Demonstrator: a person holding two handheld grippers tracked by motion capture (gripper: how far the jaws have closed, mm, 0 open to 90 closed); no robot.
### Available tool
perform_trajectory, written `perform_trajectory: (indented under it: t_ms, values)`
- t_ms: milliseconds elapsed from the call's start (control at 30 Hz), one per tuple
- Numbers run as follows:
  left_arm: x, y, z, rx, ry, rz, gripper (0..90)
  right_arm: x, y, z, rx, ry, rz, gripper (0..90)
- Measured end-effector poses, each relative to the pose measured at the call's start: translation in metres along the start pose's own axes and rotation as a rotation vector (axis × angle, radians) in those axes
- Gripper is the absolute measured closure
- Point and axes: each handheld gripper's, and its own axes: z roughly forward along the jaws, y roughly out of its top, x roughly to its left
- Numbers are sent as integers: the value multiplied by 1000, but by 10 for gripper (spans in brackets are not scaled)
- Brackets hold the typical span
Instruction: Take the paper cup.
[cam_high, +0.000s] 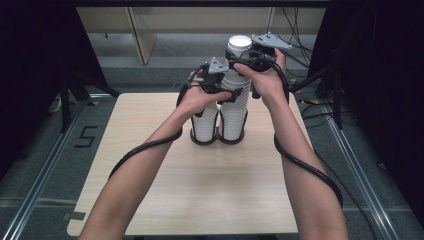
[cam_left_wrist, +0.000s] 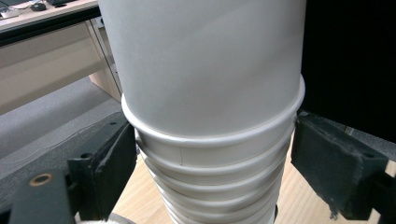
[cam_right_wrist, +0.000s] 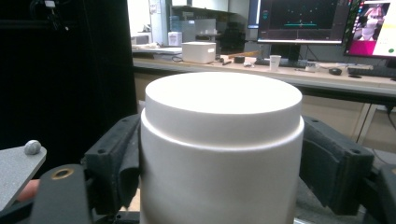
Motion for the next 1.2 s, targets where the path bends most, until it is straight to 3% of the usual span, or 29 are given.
perform_trajectory:
  t_ms: [67,167,300,1200]
  values:
    - [0,0,0,0,0,0,140,0,2,-1,-5,-5,-2,234]
    - [0,0,0,0,2,2,139,0,15,-9,-60,-5,11,237]
    - [0,0,0,3,2,3,139,1,18,-10,-54,-9,-3,237]
    - [-1,0,1,-3,7,6,139,-2,51,-39,-231,-18,30,242]
